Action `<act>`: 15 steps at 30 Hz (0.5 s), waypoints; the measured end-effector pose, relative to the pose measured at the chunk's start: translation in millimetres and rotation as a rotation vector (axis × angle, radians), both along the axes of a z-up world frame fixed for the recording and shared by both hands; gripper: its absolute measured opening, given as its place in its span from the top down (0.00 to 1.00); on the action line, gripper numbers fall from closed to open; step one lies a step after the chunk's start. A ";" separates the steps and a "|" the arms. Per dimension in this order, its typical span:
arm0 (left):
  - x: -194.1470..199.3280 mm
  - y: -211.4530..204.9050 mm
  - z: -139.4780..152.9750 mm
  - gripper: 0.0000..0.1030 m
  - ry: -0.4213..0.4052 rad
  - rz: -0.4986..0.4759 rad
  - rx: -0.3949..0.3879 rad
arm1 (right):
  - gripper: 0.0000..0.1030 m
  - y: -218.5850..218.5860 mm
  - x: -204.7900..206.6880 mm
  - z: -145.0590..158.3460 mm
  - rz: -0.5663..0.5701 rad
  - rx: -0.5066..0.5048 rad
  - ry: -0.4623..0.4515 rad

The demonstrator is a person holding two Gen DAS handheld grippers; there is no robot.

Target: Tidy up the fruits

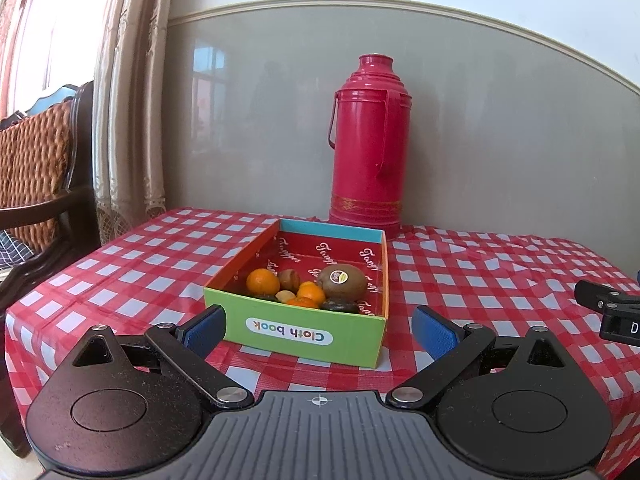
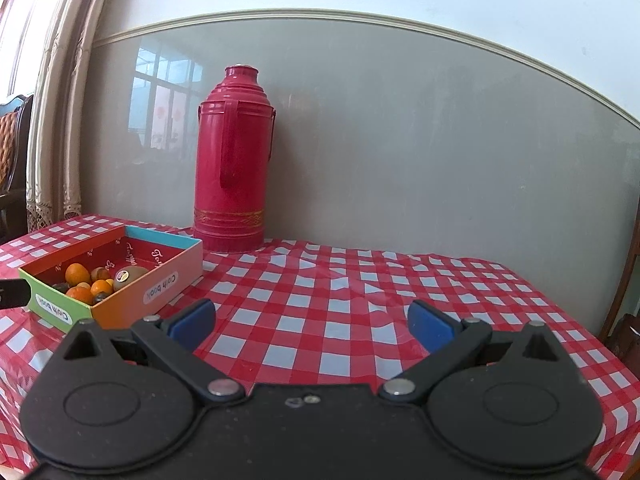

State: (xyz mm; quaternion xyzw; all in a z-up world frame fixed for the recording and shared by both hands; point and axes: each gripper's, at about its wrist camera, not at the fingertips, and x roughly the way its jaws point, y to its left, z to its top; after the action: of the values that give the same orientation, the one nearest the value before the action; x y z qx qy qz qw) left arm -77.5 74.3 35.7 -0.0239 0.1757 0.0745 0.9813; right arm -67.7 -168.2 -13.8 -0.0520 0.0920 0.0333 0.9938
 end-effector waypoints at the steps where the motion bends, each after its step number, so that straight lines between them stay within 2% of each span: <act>1: 0.4 0.1 0.0 0.04 0.000 -0.001 0.000 | 0.06 -0.4 -0.2 0.1 0.000 0.001 0.000; 15: 1.6 -0.1 -0.9 0.04 0.001 -0.001 0.001 | 0.06 -2.1 -0.3 0.2 0.002 0.004 -0.001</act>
State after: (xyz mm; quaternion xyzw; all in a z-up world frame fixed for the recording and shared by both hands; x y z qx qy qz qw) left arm -75.9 74.3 34.8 -0.0232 0.1763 0.0741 0.9813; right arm -68.0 -170.3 -13.6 -0.0503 0.0916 0.0346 0.9939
